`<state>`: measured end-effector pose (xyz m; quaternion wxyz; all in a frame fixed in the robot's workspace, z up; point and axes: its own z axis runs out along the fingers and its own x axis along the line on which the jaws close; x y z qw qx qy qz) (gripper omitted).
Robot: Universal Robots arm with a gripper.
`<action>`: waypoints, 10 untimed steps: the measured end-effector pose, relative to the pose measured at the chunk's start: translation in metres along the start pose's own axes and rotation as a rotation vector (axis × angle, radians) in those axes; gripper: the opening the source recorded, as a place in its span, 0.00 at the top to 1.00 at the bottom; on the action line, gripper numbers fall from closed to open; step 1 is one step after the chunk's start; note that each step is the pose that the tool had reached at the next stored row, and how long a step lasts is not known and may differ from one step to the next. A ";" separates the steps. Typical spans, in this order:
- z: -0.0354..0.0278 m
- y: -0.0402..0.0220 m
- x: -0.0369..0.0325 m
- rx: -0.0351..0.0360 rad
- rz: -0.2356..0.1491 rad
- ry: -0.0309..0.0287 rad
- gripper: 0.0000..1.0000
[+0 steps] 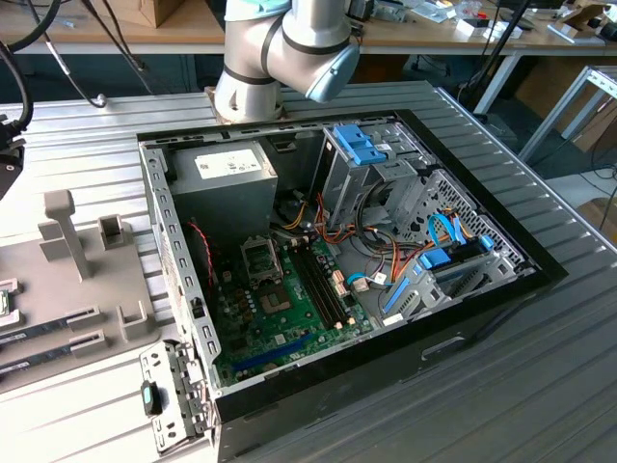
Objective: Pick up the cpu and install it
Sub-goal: 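Reach for the cpu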
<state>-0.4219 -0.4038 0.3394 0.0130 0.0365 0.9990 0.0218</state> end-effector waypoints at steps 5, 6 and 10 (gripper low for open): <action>0.0014 -0.0002 0.0015 0.0001 0.000 0.0000 0.89; 0.0017 -0.0002 0.0017 0.0000 0.000 0.0000 0.89; 0.0026 -0.0003 0.0028 0.0000 0.000 0.0000 0.89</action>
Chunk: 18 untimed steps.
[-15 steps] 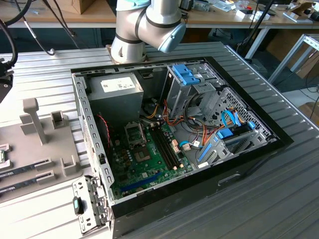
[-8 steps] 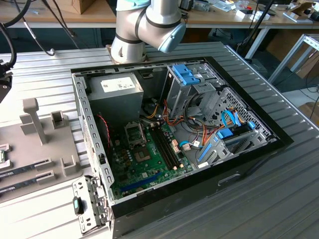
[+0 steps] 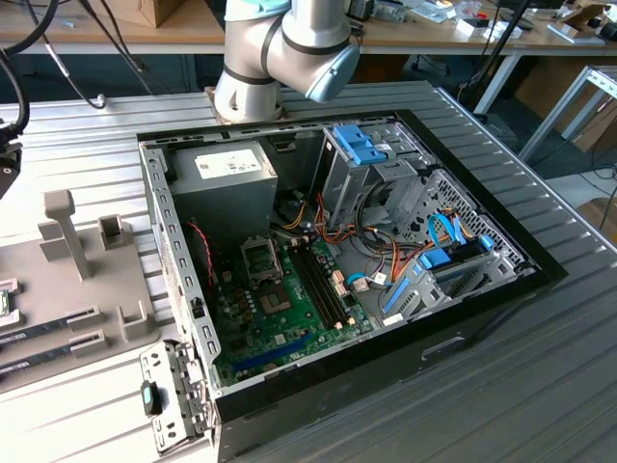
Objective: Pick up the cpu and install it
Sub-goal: 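Reach for the cpu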
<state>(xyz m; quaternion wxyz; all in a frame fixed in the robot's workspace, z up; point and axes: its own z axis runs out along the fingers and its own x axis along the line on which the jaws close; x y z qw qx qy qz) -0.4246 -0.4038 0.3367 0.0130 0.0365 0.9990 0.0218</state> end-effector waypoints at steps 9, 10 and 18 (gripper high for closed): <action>0.0023 -0.0003 0.0025 0.0001 0.000 0.0001 0.89; 0.0027 -0.0003 0.0029 0.0001 0.000 0.0001 0.89; 0.0068 -0.0007 0.0073 0.0001 0.000 0.0001 0.89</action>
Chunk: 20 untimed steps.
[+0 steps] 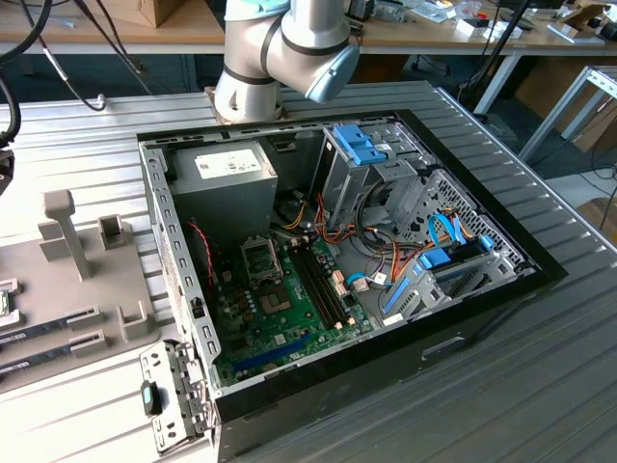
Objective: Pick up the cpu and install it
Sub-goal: 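Reach for the cpu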
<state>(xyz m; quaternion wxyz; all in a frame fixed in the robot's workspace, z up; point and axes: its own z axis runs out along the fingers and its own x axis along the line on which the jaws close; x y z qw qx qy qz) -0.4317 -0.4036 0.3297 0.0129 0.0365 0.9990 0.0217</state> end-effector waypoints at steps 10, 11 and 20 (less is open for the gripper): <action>0.0058 -0.0003 0.0015 0.0000 0.000 0.0000 0.89; 0.0063 -0.0004 0.0015 0.0000 0.000 0.0000 0.89; 0.0113 -0.0006 0.0017 0.0001 0.000 0.0000 0.89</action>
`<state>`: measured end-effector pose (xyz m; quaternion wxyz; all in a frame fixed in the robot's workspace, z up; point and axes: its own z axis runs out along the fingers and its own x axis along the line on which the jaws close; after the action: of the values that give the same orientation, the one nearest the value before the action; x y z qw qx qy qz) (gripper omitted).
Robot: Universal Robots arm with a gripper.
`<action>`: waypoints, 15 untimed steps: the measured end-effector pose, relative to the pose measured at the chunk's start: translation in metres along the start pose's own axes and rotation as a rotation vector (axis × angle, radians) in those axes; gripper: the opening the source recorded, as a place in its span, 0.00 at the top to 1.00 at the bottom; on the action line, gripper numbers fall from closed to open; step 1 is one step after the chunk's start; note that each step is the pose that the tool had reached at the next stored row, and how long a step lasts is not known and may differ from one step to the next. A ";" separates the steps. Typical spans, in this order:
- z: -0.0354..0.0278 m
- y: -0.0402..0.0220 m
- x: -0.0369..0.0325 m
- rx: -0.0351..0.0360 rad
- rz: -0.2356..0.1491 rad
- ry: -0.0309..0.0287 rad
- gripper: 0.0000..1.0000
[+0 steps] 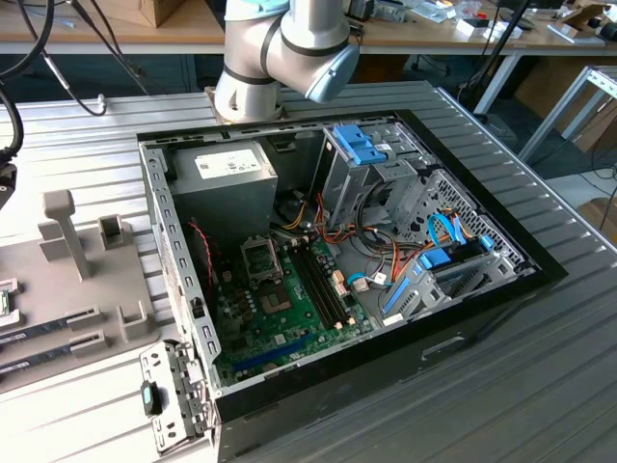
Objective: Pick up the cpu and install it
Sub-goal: 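Reach for the cpu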
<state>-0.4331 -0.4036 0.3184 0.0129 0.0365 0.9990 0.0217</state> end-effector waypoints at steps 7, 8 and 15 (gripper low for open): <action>0.0009 -0.0001 0.0000 0.0000 0.000 0.0000 0.89; 0.0011 -0.0002 0.0001 -0.0005 0.000 -0.0002 0.89; 0.0053 -0.0005 0.0001 -0.0011 0.000 0.0000 0.89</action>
<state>-0.4331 -0.4039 0.3130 0.0129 0.0365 0.9990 0.0222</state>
